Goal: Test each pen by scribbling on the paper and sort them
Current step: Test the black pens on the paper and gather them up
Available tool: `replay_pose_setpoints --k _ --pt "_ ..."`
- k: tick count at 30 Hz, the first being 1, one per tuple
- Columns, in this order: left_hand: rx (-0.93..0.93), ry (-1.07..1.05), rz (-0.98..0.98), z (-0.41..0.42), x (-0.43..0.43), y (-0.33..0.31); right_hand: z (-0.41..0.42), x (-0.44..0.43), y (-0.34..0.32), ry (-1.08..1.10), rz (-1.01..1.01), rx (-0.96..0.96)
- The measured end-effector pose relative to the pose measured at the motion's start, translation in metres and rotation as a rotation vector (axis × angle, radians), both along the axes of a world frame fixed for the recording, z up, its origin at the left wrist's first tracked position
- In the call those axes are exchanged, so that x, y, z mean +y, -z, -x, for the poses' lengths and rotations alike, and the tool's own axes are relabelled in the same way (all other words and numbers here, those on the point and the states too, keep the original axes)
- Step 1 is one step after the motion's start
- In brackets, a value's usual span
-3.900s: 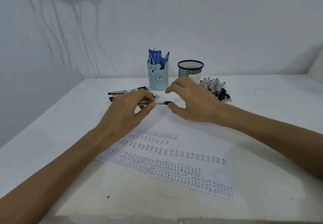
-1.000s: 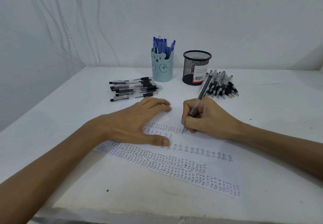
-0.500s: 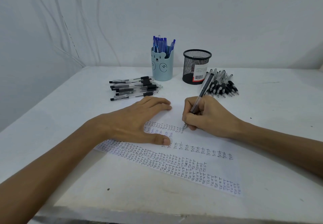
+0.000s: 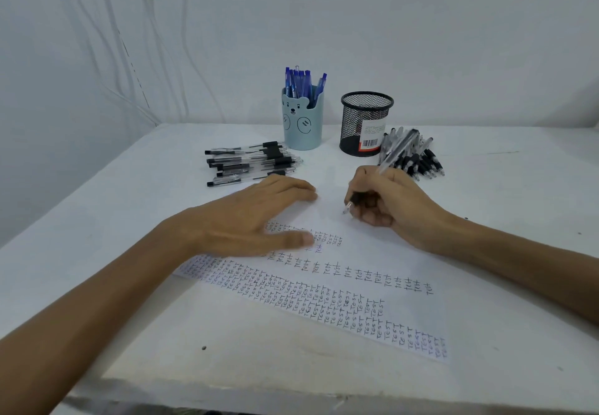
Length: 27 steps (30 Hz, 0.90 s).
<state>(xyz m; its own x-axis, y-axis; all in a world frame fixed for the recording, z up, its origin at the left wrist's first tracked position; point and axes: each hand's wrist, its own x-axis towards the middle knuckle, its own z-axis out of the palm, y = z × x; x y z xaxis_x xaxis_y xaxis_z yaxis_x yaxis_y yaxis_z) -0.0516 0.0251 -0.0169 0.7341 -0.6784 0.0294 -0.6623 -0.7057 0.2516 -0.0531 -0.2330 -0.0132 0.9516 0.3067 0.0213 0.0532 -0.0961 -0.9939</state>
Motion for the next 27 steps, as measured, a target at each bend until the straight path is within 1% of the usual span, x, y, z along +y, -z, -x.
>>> replay_pose_setpoints --k 1,5,6,10,12,14,18,23,25,27 --pt "-0.042 -0.017 0.008 -0.001 0.003 0.0 -0.002 -0.001 0.001 -0.006 -0.038 0.013" --pt "-0.365 -0.104 -0.069 -0.016 0.019 0.002 -0.004 -0.003 0.004 -0.036 -0.087 -0.001" --pt "-0.411 -0.135 -0.076 -0.02 0.024 0.003 -0.005 -0.004 0.004 -0.034 -0.101 0.004" --pt "-0.512 -0.235 -0.085 -0.028 0.037 0.003 -0.004 -0.001 0.0 -0.001 -0.209 0.034" --pt "-0.536 -0.245 -0.092 -0.03 0.039 0.004 -0.003 0.0 -0.003 0.038 -0.265 0.099" --pt "-0.528 -0.252 -0.062 -0.03 0.039 0.004 -0.002 0.0 -0.005 0.053 -0.25 0.114" --pt "-0.515 -0.272 0.011 -0.028 0.033 0.004 -0.002 0.001 -0.007 0.049 -0.129 0.062" --pt "-0.502 -0.276 0.045 -0.027 0.031 0.003 -0.023 -0.012 -0.024 0.089 0.243 -0.155" --pt "-0.496 -0.287 0.062 -0.026 0.03 0.002 -0.036 -0.021 -0.031 0.179 0.334 -0.215" --pt "-0.465 -0.31 0.092 -0.024 0.028 0.002 -0.053 -0.034 -0.035 0.344 0.447 -0.297"
